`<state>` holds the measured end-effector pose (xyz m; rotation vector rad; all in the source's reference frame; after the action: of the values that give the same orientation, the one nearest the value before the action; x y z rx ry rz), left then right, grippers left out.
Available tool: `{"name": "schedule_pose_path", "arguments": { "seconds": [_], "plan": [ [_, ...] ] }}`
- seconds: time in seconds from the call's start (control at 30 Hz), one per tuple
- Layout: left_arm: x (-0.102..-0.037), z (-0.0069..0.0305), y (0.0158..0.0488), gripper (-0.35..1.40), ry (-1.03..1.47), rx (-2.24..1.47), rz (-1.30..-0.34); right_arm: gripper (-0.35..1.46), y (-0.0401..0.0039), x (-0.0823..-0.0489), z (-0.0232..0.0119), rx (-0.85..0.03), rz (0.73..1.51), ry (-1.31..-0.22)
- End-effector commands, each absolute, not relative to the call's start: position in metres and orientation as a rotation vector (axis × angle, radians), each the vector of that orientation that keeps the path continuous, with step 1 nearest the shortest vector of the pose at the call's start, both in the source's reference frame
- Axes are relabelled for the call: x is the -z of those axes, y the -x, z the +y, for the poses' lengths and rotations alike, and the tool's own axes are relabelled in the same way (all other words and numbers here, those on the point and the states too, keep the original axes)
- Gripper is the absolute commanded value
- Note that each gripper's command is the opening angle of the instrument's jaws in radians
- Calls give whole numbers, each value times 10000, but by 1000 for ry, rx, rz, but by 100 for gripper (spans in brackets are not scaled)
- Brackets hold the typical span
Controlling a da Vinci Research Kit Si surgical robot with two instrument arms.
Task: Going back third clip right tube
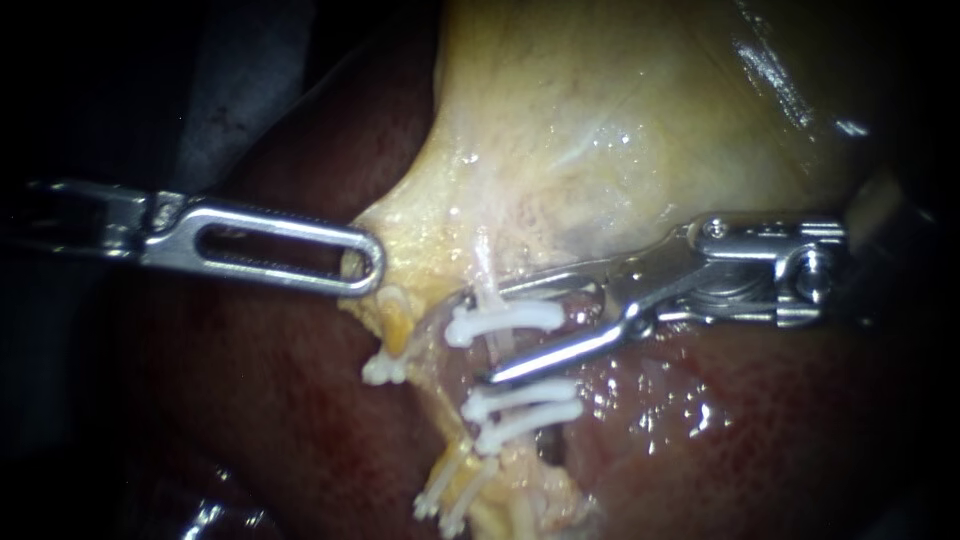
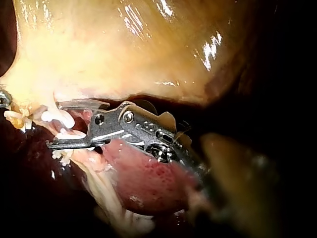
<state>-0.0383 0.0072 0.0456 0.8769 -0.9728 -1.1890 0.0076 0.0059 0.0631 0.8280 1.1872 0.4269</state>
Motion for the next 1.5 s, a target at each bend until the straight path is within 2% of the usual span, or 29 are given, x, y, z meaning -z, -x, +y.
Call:
{"name": "schedule_pose_path", "arguments": {
  "seconds": [0.03,0.3,0.43,0.77,1.07,1.5],
  "plan": [
    [-456,72,383,-35,-877,1189,-973,52,-72,-629,61,-422,1191,-819],
    [-457,71,383,-35,-876,1188,-973,52,-37,-611,74,-421,1204,-787],
    [-458,70,384,-35,-874,1189,-973,53,-28,-598,83,-393,1218,-758],
    [-468,66,393,-35,-863,1192,-974,60,-20,-570,95,-346,1250,-618],
    [-480,62,408,-35,-865,1184,-973,60,-7,-562,86,-311,1259,-599],
    [-508,40,449,-35,-877,1151,-959,60,-2,-552,77,-303,1261,-597]
  ]
}}
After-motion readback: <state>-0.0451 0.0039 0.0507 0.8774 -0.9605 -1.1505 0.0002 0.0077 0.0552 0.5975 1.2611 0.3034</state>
